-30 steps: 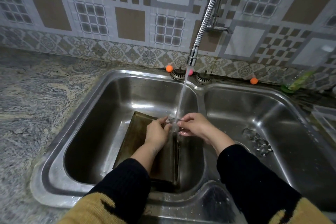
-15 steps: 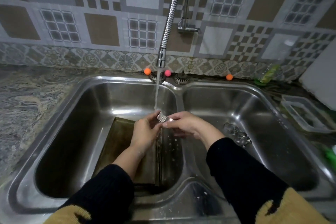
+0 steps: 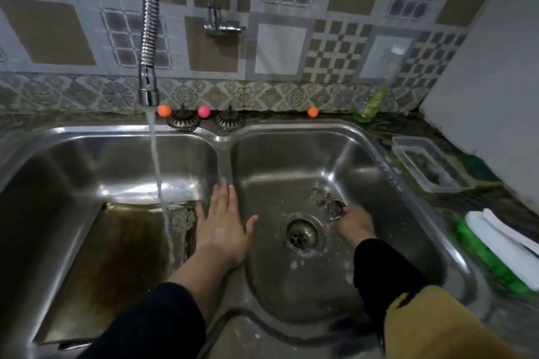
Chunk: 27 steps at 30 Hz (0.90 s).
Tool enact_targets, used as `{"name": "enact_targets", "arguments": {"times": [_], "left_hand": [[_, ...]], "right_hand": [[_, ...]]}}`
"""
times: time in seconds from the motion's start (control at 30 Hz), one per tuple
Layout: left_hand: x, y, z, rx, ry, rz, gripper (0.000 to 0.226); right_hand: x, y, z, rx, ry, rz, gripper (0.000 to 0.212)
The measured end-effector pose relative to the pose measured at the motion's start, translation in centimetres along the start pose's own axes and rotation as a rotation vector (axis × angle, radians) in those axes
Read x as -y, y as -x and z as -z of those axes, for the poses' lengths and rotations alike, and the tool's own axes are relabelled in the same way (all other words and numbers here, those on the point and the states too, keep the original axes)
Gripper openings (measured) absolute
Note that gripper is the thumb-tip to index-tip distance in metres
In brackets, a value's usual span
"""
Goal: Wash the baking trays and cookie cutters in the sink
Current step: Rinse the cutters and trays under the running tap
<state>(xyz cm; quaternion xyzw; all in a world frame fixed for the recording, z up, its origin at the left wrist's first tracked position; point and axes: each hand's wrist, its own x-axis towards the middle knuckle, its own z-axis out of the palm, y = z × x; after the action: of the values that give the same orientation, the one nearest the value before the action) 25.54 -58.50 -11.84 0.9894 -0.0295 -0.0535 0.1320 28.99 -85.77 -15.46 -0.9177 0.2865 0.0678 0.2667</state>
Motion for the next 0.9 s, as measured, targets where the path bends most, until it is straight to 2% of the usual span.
{"name": "enact_targets", "arguments": {"times": [0.1,0.23,0.33,0.53,0.7,0.8,0.9], "left_hand": [[-0.1,0.0,0.1,-0.03,-0.025,0.003,0.077],[-0.3,-0.5,0.0,-0.037,-0.035,0.01,0.075],[-0.2,-0.7,-0.2,-0.031,-0.052,0.012,0.073],[-0.2,-0.8,-0.3,-0.034,-0.025,0.004,0.071],[0.0,-1.0,0.0,-0.001,-0.022,-0.032,0.07],[0.5,-0.5,0.5,0.05,-0.006,-0.062,0.068],[1.7,0.4,1.3,0.098,0.077,-0.112,0.064]], "right_hand": [[-1.8,-2.6,-0.9,-0.064,-0.014,-0.042,0.036],[-2.9,-4.3,-2.3,-0.104,-0.004,-0.078,0.032],[-3.5,-5.0,-2.6,-0.087,-0.012,-0.091,0.032],[-2.1,-2.9,-0.6,-0.05,0.078,-0.114,0.052],[1.2,1.0,0.5,0.016,0.099,0.058,0.034],[4.5,4.7,1.2,0.133,0.039,0.154,0.049],[8.9,8.7,1.7,0.221,-0.013,0.316,0.05]]}}
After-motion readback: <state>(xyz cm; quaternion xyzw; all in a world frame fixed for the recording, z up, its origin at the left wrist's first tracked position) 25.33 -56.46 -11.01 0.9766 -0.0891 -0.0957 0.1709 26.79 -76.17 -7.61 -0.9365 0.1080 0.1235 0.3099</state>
